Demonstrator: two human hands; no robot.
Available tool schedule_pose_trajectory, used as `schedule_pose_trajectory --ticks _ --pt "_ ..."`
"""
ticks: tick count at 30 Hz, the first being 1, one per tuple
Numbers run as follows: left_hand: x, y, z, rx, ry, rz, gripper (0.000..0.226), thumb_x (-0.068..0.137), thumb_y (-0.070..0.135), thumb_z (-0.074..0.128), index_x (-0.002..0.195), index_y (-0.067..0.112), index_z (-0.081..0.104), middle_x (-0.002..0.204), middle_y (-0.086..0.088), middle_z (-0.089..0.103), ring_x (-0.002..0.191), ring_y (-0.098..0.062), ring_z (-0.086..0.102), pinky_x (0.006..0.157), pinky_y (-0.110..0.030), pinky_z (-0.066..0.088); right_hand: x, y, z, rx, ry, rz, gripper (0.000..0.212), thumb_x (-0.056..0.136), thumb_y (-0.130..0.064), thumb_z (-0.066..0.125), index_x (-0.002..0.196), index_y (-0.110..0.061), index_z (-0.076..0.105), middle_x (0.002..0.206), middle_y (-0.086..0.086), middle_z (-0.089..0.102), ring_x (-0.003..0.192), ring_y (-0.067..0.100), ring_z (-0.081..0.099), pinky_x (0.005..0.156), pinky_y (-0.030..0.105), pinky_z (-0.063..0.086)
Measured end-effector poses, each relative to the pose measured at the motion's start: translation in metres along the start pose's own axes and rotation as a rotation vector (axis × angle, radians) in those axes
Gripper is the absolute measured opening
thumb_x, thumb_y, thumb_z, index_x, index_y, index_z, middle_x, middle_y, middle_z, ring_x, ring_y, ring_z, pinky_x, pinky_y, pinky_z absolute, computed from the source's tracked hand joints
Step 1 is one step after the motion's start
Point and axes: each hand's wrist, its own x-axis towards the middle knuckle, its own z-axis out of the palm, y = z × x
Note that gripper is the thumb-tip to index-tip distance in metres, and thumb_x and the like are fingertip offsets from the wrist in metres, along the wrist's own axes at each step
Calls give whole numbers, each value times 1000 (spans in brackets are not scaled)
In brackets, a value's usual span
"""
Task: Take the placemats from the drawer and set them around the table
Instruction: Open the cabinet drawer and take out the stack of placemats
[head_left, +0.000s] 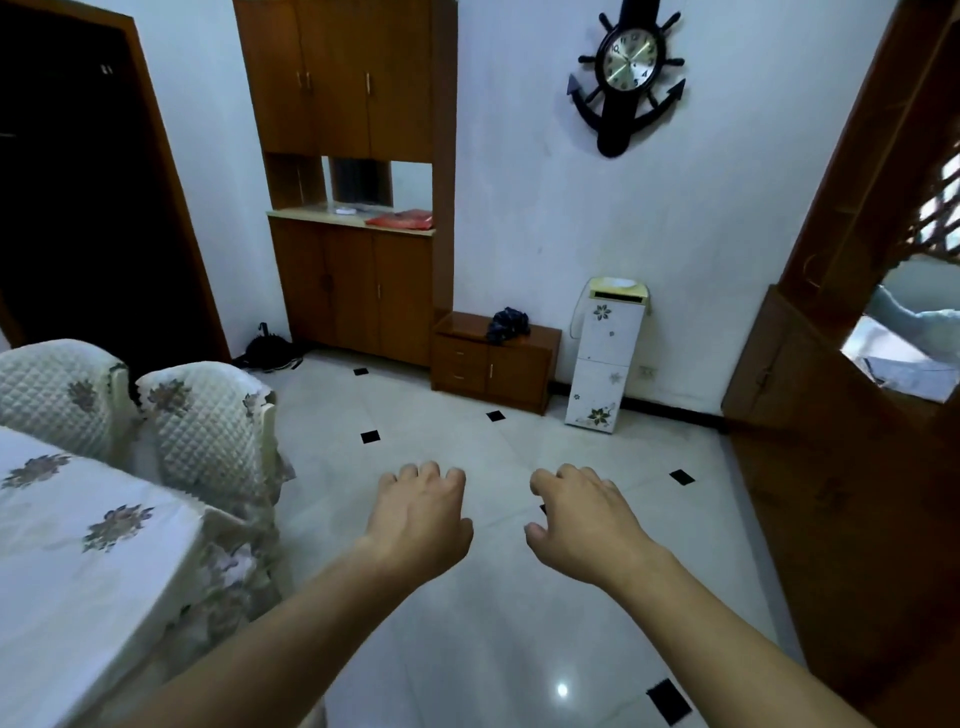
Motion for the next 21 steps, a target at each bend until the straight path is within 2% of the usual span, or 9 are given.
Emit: schedule_pose_trajectory --ticks 11,21 --pt "200 -29 63 11 -41 -18 30 86 48 49 96 20 45 98 -6 56 89 -28 52 78 -41 40 201 70 48 32 -49 -27 38 85 -44 54 116 -22 51 110 5 57 105 26 50 89 40 43" --pt "412 -56 95 42 -65 -165 38 86 51 50 106 18 51 103 -7 59 95 -29 55 81 -41 42 440 141 64 56 -47 -165 38 84 -45 54 114 -22 52 109 6 58 103 27 51 84 41 43"
